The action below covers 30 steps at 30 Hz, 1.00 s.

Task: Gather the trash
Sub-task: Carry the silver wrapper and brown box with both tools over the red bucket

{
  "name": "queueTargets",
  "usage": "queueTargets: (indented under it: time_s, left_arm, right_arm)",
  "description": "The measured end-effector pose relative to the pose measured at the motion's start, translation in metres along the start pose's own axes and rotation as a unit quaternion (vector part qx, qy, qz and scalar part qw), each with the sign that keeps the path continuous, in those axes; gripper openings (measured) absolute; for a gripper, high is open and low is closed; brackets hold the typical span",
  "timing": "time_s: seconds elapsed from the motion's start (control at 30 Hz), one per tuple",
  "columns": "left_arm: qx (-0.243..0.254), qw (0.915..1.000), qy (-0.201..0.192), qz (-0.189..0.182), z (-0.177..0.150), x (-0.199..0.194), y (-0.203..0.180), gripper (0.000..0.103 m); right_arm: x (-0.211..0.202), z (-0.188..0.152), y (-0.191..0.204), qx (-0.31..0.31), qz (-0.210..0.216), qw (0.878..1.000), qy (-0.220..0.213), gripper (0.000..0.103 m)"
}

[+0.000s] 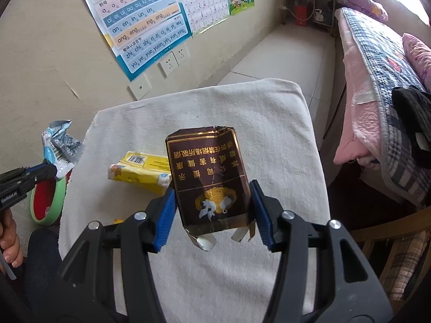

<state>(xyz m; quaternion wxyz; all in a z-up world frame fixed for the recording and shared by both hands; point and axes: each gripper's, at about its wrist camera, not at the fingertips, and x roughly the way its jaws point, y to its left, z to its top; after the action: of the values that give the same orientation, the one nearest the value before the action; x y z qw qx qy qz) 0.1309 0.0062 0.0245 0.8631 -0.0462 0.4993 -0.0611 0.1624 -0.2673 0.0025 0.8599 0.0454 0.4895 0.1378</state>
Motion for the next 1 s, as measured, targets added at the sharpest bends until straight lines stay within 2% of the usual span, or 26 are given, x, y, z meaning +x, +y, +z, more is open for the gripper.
queueTargets:
  time_s: [0.2,0.47,0.67,0.8,1.0]
  left_arm:
    - [0.022,0.9997,-0.007,0.007,-0.018,-0.017,-0.004,0.01]
    - [0.012,0.9999,0.0,0.0,-0.034,-0.015,0.003,0.01]
    - [0.001,1.0,-0.006,-0.004,-0.038,-0.015,0.007,0.01]
    - [0.001,0.9996,-0.026,0.005,-0.039,-0.022,0.011,0.01]
    - [0.002,0.9996,-0.028,-0.006,-0.041,-0.026,0.02,0.01]
  right_arm:
    - [-0.011,-0.005,0.011,-0.011,-0.006,1.0,-0.006,0.051]
    - [-0.007,-0.01,0.033,-0.024,0.006,1.0,0.003,0.051]
    - [-0.004,-0.012,0.053,-0.044,0.013,0.999,0.006,0.052]
    - [-0.002,-0.017,0.066,-0.059,0.017,0.998,0.018,0.052]
    - [-0.002,-0.015,0.091,-0.06,0.025,0.998,0.002,0.052]
